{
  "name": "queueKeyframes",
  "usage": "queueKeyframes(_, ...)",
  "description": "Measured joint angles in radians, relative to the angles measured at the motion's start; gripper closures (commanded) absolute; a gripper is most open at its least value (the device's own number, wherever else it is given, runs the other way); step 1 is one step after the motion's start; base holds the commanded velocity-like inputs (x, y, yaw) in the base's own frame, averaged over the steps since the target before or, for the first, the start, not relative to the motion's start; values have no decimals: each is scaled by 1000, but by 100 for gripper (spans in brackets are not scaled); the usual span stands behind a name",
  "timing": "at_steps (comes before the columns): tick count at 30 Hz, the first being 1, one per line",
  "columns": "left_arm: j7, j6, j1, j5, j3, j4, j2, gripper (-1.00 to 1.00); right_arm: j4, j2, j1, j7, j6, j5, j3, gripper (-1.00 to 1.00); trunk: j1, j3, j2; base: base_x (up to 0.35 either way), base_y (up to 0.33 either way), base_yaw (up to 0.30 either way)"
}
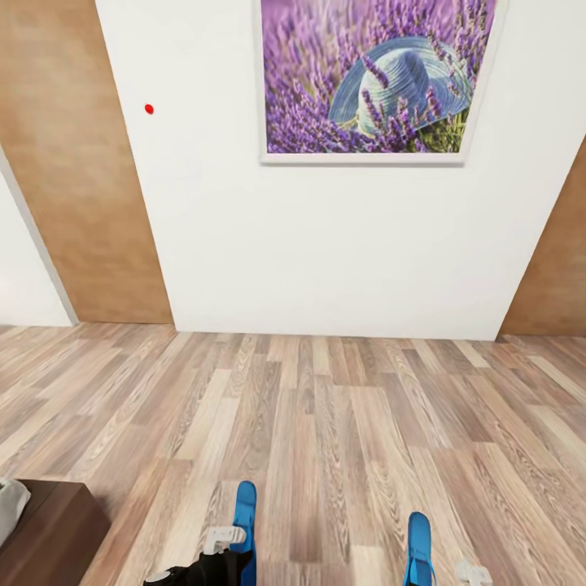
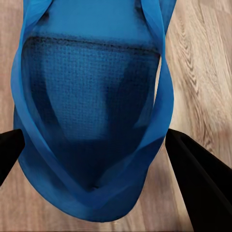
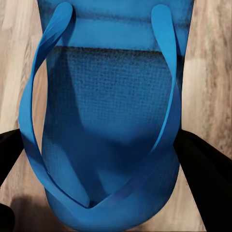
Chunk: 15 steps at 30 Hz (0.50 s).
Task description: In the bedroom, move the book from the bed onto either nightstand, and place the two sandals side by side next to the bed.
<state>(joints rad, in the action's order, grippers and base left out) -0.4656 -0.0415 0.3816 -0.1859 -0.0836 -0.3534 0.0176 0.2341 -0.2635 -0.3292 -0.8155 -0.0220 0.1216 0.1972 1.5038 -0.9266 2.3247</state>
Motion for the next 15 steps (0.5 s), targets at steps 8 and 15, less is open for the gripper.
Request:
queueKeyframes(8,0,0,0,0,0,0,0,100,0,0,0,0,0,0,0,100,0,0,0,329,0,-67)
queueKeyframes(15,0,0,0,0,0,0,0,100,0,0,0,-1,0,1,0,100,0,0,0,330,0,-2)
